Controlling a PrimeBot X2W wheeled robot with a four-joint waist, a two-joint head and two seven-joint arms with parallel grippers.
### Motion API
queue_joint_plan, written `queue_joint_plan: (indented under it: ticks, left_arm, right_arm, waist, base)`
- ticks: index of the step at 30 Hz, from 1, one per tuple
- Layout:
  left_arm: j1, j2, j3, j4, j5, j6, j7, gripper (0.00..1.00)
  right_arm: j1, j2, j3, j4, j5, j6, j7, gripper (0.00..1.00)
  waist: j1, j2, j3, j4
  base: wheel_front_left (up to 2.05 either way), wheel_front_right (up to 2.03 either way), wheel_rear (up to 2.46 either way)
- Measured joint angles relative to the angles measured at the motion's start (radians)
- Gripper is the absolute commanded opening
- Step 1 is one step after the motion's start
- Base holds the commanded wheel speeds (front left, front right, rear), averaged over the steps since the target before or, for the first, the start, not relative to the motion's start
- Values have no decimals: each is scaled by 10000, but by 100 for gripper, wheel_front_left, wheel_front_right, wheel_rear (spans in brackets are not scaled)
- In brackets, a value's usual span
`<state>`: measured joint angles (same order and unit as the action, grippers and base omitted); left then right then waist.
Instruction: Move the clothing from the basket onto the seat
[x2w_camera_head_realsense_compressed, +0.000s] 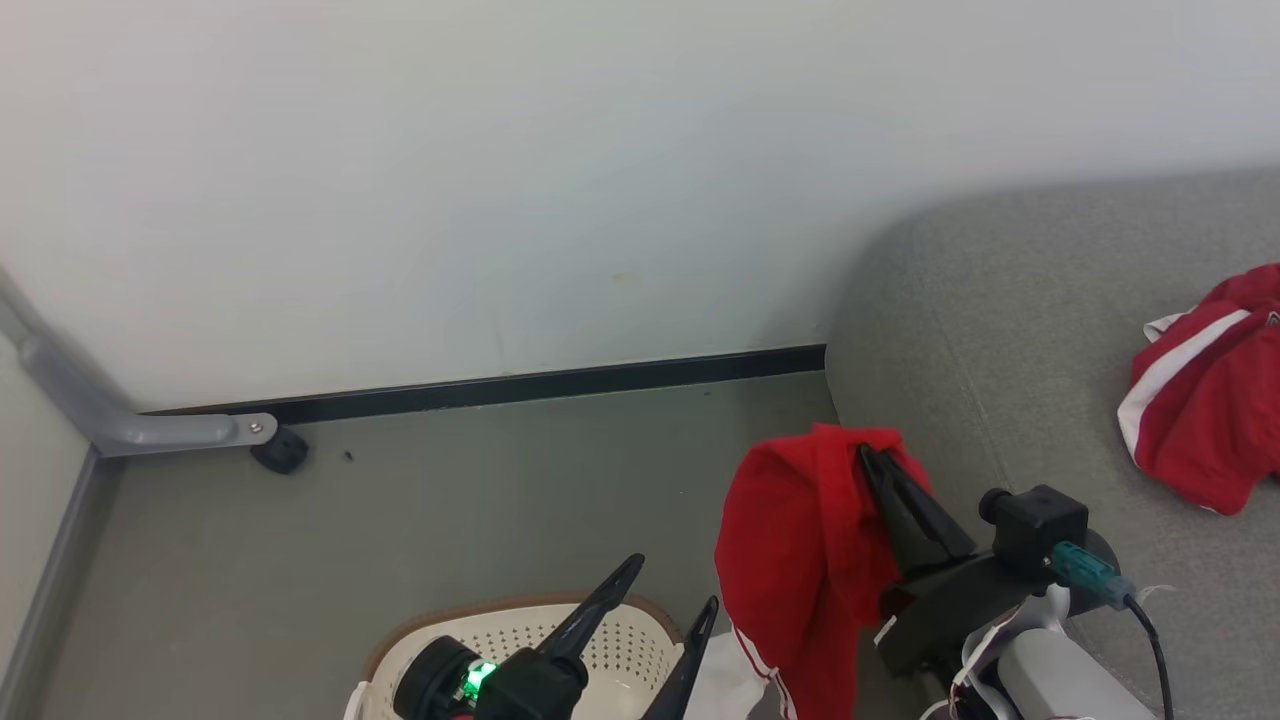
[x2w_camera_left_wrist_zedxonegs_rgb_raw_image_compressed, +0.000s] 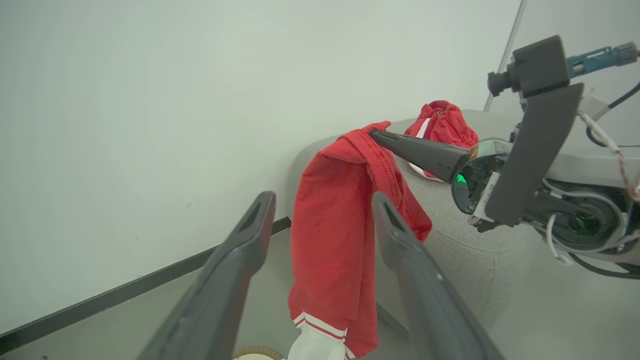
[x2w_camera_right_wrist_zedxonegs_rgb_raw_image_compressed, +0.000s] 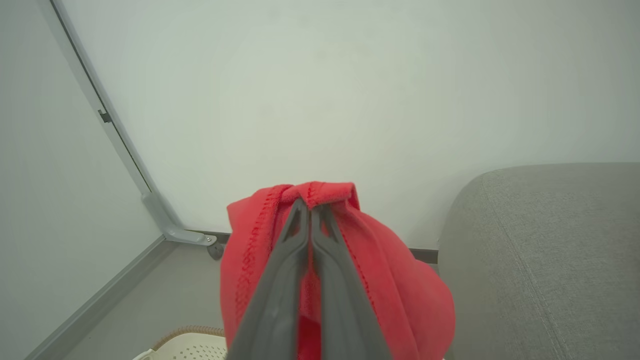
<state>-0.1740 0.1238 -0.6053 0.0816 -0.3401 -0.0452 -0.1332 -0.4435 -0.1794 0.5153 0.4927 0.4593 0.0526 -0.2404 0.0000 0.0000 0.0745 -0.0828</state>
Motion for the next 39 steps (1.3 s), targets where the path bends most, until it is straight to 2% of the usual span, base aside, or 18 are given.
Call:
queue_joint_plan:
  ticks: [10,24,29,39]
  left_arm:
    - [29,21,-349,-194,263,-155,173,100]
    - [-32,81,-593,-217,345,-257,451,100]
    - [-97,86,-744,-226,372,-268,571,100]
    - [-364,92,-849,-222,428,-355,700,100]
  right_arm:
    - [-226,-299,-621,-58,84,-188,-61,0]
    - [-462,-368,-1231,-98,176,-364,-81,0]
    - [-598,-623,-1714,-128,293,-451,-81,0]
    - [-1449,-953,-2382,4,347,-522,-84,0]
  waist:
    - [0,0,269,-790]
    - [0,0,737,-2008]
    - [0,1,972,-2418]
    - [0,1,1380,-2717]
  base:
    - [0,0,0]
    - [0,0,0]
    - [0,0,0]
    - [0,0,0]
